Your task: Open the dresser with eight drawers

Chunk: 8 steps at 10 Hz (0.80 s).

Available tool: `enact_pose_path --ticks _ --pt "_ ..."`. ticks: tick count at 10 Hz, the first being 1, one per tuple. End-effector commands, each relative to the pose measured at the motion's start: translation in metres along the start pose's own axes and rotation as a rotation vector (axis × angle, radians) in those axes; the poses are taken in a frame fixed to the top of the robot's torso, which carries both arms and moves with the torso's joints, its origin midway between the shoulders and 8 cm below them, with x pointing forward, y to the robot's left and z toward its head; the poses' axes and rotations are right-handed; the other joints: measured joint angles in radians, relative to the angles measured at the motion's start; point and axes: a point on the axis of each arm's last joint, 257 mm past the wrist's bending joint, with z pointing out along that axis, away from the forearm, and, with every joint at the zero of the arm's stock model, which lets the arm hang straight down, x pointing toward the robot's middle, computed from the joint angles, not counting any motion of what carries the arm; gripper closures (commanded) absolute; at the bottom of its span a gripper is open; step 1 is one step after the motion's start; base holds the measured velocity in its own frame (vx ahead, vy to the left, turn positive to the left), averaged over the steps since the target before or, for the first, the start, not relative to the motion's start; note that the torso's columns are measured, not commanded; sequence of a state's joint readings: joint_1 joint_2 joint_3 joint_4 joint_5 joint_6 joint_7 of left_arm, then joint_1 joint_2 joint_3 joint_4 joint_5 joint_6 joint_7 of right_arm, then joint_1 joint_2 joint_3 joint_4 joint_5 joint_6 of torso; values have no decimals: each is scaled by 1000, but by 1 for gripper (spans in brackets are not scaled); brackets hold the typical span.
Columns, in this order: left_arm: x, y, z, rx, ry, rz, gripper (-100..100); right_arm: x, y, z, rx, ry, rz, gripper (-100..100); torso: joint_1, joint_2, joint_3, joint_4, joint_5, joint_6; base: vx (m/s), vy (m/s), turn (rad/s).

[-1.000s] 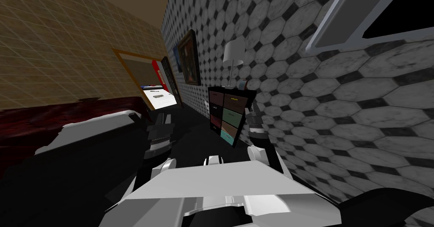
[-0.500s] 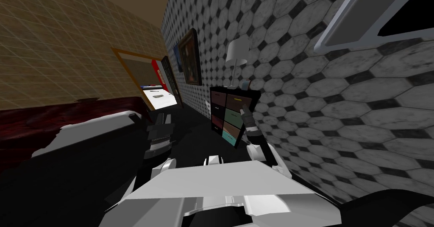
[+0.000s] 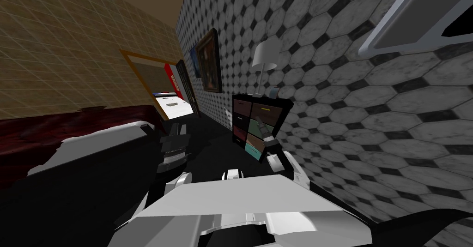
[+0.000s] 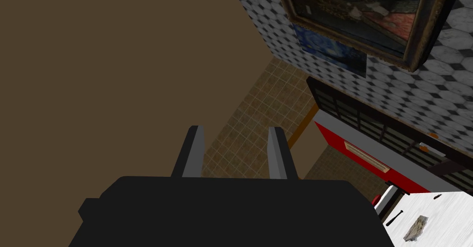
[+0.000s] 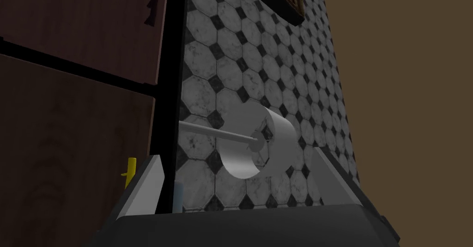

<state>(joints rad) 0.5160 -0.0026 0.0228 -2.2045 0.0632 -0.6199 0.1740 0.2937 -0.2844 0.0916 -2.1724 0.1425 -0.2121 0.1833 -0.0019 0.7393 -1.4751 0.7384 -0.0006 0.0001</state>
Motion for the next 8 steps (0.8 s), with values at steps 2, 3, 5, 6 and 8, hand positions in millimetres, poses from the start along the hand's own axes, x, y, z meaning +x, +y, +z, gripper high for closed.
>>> enact_pose_path --ticks 2,3,5,6,8 --pt "0 0 0 0 0 0 0 23 -29 10 49 94 -142 -100 5 -3 -2 -1 2 0 77 158 -10" --pt "0 0 0 0 0 0 0 32 -41 13 67 132 -205 -100 2 -2 -1 -1 1 0 50 112 -6" --pt "0 0 0 0 0 0 0 47 -69 19 105 205 -341 -100 2 -1 -1 0 0 0 71 166 -15" --pt "0 0 0 0 0 0 0 51 -80 23 116 239 -416 -100 5 -2 -1 -1 1 0 111 219 -21" --pt "0 0 0 0 0 0 0 56 -100 24 145 278 -494 -100 4 -2 -1 -1 1 0 70 189 -10"
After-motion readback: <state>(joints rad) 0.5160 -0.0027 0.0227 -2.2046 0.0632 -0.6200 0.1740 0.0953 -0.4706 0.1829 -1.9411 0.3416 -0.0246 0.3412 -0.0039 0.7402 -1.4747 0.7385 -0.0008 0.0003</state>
